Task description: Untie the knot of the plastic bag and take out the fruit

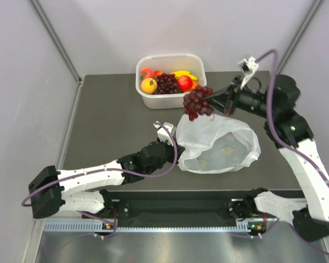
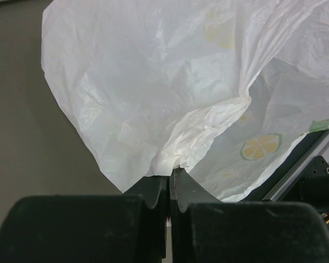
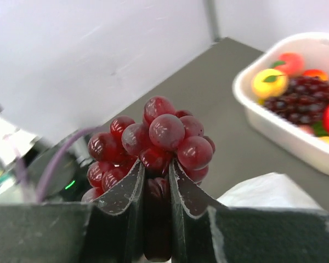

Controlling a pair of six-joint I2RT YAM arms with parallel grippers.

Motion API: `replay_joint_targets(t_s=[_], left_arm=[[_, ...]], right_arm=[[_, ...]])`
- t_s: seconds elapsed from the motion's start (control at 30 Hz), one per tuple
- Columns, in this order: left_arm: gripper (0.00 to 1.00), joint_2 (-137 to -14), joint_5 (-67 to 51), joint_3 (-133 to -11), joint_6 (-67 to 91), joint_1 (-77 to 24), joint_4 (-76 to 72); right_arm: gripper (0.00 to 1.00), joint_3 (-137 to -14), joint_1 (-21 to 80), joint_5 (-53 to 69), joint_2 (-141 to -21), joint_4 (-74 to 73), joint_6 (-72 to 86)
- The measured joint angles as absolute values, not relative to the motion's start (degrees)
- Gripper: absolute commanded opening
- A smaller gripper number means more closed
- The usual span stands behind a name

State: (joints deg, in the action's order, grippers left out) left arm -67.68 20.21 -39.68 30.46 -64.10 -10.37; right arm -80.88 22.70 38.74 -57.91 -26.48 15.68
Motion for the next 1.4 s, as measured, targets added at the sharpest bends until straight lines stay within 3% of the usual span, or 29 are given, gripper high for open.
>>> replay_joint_targets(t_s=[0.23,0.5,0.83,0.93,0.97,1.03,1.07,1.2,1.4], left_arm=[[0.00,-67.77,17.28,-39.57,32.12,-64.05,-10.79],[0.00,-67.51,15.64,-38.85,33.19,-64.05,-10.70],[0.00,-63.00,16.49,-36.29,33.85,-64.05,-10.17],[0.00,-62.92,16.84,-36.29,33.82,-64.05,-9.87],[0.00,-62.87,16.99,-36.29,33.82,-64.05,-9.82],[0.00,-62.85,17.21,-36.29,33.82,-64.05,-9.82],[0.00,-62.85,17.26,-36.29,33.82,-64.05,-9.80],[0.00,-62.74,17.58,-36.29,33.82,-64.05,-9.76],[0.00,-62.15,18.00,-36.29,33.80,-64.05,-9.45]], right_arm=[[0.00,-82.06,22.41,25.34,-75.64,-13.37,18.02],[0.00,-94.72,20.47,15.66,-100.44,-6.79,19.64],[0.00,-103.92,18.83,8.86,-116.81,-6.04,21.12],[0.13,-108.25,18.68,6.96,-119.77,-6.81,21.61],[0.26,-109.47,18.61,6.09,-120.40,-7.29,21.71],[0.32,-112.03,18.48,4.51,-121.60,-8.58,22.15],[0.52,-113.01,18.41,3.86,-122.06,-8.91,22.37],[0.76,-114.10,17.82,1.67,-122.45,-9.82,22.65],[1.00,-114.04,17.34,1.67,-122.23,-10.55,22.11]])
